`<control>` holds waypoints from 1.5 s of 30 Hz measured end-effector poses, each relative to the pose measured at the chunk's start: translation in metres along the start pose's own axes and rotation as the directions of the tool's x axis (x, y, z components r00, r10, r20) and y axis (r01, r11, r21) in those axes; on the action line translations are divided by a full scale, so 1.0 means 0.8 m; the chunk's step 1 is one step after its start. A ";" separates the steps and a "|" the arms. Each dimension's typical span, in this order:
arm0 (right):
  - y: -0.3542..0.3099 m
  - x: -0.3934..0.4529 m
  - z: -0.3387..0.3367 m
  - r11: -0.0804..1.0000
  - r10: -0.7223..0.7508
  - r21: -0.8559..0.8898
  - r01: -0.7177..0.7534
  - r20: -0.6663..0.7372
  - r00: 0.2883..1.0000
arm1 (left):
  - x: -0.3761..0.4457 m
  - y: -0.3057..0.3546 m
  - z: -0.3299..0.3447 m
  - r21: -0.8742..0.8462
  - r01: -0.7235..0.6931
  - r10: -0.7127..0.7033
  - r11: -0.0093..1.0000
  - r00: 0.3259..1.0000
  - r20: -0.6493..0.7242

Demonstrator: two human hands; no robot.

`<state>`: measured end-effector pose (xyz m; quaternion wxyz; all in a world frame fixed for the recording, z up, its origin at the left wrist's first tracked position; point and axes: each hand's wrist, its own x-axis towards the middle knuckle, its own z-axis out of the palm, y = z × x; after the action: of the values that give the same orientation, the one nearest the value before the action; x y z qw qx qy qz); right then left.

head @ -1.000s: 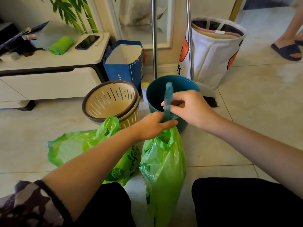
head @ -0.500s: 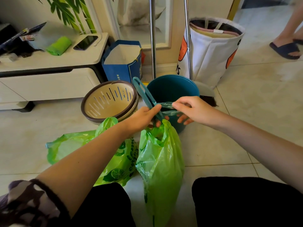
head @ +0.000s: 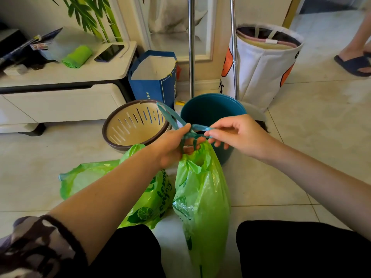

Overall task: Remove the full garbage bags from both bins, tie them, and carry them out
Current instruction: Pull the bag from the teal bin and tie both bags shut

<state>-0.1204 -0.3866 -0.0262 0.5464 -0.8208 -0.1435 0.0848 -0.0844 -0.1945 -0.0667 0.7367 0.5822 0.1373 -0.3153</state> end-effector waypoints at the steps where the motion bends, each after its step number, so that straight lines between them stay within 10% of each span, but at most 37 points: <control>1: -0.002 0.002 -0.002 0.998 0.019 0.066 -0.017 -0.043 0.999 | -0.001 0.000 0.000 -0.020 0.010 -0.010 1.000 1.000 -0.004; 6: -0.002 0.005 -0.008 0.983 0.058 0.185 -0.014 -0.235 0.970 | -0.001 0.002 -0.002 0.008 0.018 -0.018 1.000 1.000 -0.001; 12: 0.019 0.010 -0.011 0.916 0.198 0.369 -0.160 -0.066 0.978 | -0.004 0.004 -0.005 0.203 -0.037 0.030 0.978 0.999 0.034; 18: 0.046 0.010 0.017 0.998 0.057 0.002 -0.058 0.145 0.988 | -0.018 0.007 0.000 0.388 -0.092 0.054 0.917 0.993 0.108; 26: 0.059 0.019 0.032 0.990 0.125 0.041 -0.135 0.194 0.973 | -0.026 0.011 -0.010 0.563 -0.129 0.043 0.817 0.986 0.163; 40: 0.064 0.018 0.038 0.960 0.233 0.087 -0.266 0.274 0.933 | -0.021 0.013 -0.010 0.900 -0.345 0.322 0.265 0.912 0.255; 45: 0.070 0.017 0.034 0.971 0.213 0.050 -0.233 0.262 0.941 | -0.027 0.015 -0.011 0.838 -0.331 0.238 0.433 0.939 0.248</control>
<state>-0.1080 -0.3786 -0.0884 0.5427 -0.7915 -0.1152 0.2566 -0.0918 -0.1782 -0.0474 0.3881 0.8727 -0.1754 -0.2388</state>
